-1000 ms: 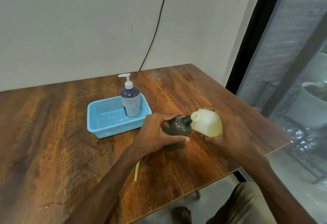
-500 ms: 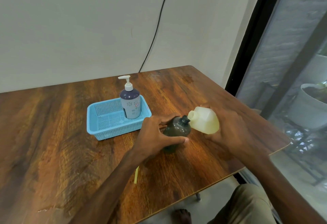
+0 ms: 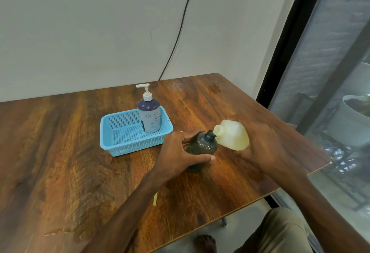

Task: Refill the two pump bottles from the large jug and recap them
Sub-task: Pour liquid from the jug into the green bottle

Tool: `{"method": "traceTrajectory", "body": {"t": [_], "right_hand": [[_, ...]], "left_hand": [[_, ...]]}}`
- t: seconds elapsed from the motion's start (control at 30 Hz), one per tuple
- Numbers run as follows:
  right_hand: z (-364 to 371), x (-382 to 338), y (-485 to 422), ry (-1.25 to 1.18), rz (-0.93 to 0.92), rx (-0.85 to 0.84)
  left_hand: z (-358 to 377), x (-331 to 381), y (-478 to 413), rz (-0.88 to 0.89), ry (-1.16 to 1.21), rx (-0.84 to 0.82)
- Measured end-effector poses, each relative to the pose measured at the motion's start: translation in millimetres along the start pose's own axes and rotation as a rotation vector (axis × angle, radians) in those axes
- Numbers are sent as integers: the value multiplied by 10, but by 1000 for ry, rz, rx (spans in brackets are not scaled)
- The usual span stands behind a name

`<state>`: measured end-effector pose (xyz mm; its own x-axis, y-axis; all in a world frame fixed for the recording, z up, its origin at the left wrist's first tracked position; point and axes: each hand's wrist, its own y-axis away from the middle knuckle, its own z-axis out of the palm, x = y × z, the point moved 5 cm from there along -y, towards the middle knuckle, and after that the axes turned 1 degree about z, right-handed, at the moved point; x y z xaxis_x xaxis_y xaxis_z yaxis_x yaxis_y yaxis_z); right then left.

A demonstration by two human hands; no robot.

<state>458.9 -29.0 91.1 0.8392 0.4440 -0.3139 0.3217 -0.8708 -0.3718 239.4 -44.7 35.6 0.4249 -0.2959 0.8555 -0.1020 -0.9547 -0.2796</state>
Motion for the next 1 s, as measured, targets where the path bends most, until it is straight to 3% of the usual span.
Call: {"method": "traceTrajectory", "body": {"t": [1.0], "right_hand": [[97,-26,-76,48,-34,-20]], "left_hand": [[-5,-43,38,26,44,13]]}}
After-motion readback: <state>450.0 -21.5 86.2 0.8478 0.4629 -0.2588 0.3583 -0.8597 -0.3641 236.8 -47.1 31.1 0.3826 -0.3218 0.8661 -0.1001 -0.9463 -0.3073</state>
